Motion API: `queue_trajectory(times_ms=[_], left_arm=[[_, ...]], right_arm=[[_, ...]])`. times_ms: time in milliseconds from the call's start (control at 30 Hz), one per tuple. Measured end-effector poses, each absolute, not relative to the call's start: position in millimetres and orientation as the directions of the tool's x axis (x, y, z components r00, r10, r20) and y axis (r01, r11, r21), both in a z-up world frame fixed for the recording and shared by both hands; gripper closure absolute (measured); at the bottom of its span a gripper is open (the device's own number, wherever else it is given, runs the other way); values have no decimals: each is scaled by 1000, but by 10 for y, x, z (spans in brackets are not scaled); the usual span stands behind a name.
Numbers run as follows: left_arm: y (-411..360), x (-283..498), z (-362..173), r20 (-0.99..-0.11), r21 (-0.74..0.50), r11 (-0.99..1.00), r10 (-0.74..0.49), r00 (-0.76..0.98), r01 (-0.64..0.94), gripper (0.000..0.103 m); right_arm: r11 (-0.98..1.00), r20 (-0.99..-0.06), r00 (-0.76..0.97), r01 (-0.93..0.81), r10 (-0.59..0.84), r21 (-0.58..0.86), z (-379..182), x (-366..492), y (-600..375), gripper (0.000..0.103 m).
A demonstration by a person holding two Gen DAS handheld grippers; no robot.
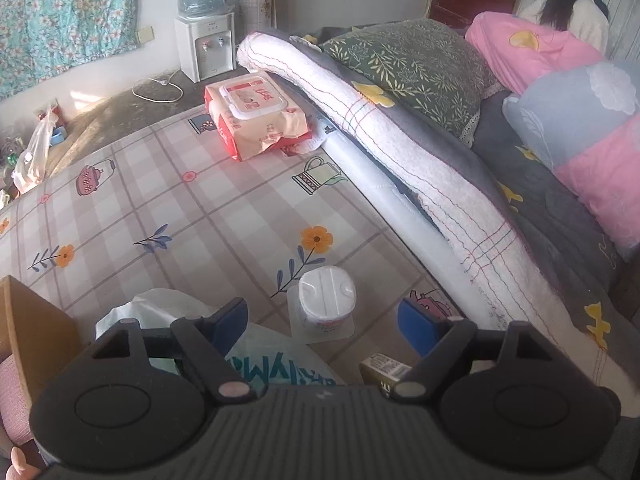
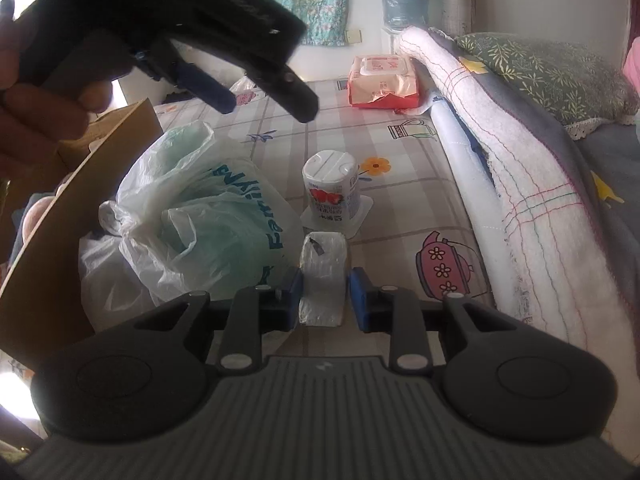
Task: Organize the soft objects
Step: 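Move the left tool over the bed to the white yogurt cup, then grasp the white yogurt cup with the left tool and lift it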
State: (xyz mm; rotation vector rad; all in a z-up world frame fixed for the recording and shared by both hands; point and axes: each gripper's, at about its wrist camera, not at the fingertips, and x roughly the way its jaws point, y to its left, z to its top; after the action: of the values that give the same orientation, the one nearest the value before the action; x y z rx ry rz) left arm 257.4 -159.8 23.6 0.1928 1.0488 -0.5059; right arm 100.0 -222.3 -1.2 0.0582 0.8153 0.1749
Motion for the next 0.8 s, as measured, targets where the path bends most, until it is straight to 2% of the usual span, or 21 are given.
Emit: queue_trajectory(times_ms=[133,333,400,500,533,667,800], left_arm=[[-1887,2834,-124,-906,-63,878,-250,342,475,25],[-1940,2980,-415,-939,-49,884,-199,279,464,38],[-1926,2999,-470,-947,-61,885,-197,254,461,38],[-1898,3030,-499,-948,-108,887,-228,224,449,48],[-1897,3033,-499,-946,-121,886,-239,219,447,54],[-1872,3044,-508,-937,-143,887,-264,229,440,56],[-1702,3090,-449,-914,-274,887,-361,187,372,56]], right_arm=[[984,-736,656,-154,168,87,-38,934,-2181,71],[985,-749,640,-133,172,113,-112,970,-2194,70],[986,-755,633,-122,168,117,-142,994,-2205,70],[985,-759,628,-100,174,143,-153,1023,-2252,70],[984,-758,628,-90,176,154,-149,1030,-2273,70],[977,-736,650,-52,190,206,-100,1041,-2384,70],[954,-694,686,2,218,301,-31,1052,-2575,67]])
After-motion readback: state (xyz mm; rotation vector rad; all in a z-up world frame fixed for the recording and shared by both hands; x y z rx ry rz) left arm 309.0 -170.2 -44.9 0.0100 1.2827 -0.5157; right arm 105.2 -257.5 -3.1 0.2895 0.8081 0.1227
